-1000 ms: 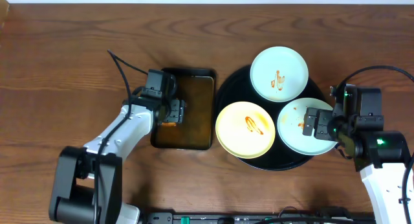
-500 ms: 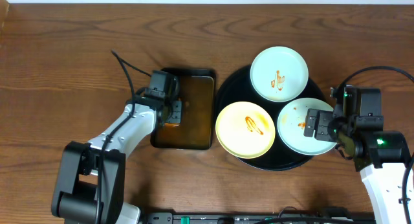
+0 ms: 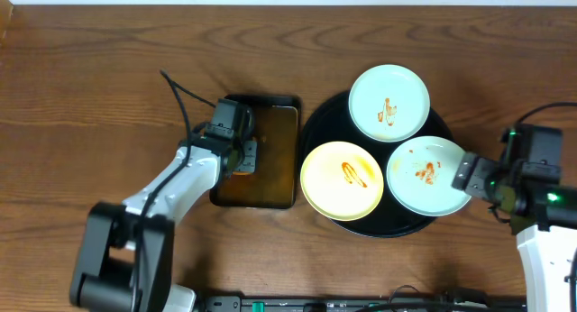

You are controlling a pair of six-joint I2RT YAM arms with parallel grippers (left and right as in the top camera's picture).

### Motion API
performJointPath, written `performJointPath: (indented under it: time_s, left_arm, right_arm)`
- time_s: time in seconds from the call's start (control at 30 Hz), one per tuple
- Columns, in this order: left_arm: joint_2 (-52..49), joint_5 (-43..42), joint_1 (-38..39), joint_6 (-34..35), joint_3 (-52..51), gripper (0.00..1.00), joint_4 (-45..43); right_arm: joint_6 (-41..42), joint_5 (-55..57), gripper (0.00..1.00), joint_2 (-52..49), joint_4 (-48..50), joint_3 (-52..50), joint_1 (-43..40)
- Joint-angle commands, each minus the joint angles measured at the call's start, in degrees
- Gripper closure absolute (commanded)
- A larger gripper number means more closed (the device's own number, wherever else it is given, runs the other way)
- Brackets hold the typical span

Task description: Clean dirty plates on tray and stack at the side

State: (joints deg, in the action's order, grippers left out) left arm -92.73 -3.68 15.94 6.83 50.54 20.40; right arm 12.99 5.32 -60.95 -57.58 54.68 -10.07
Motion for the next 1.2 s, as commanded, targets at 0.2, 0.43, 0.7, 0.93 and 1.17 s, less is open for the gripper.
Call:
performJointPath:
  time_s: [0.2,0.43,0.7,0.93,1.17]
  left_arm:
    - [9.38,-0.20,0.33,4.70,0.59,0.93,0.79]
    - [9.35,-0.20,0.33,4.70,0.59,0.93,1.97]
    - [9.35,-0.20,0.33,4.70,0.59,0.92,2.01]
    - [9.35,-0.20,0.33,4.70,0.59,0.93,2.01]
    - [9.35,-0.20,0.33,4.70,0.59,0.93,2.03]
  right_arm:
    - [-3.02,-9.14,0.55,-11.15,2.38,0.74,-11.02]
    - [-5.97,-13.92,0.63,-21.49,5.60,0.74,-13.62]
    - [-7.93,-15.69,0.67,-30.60,6.84,0.74,-13.60]
    - [-7.93,-15.72,0.82,-34.03,7.63,0.70,-13.57]
    - [-7.89,-16.41,0.99,-35.30,7.65,0.70,-13.57]
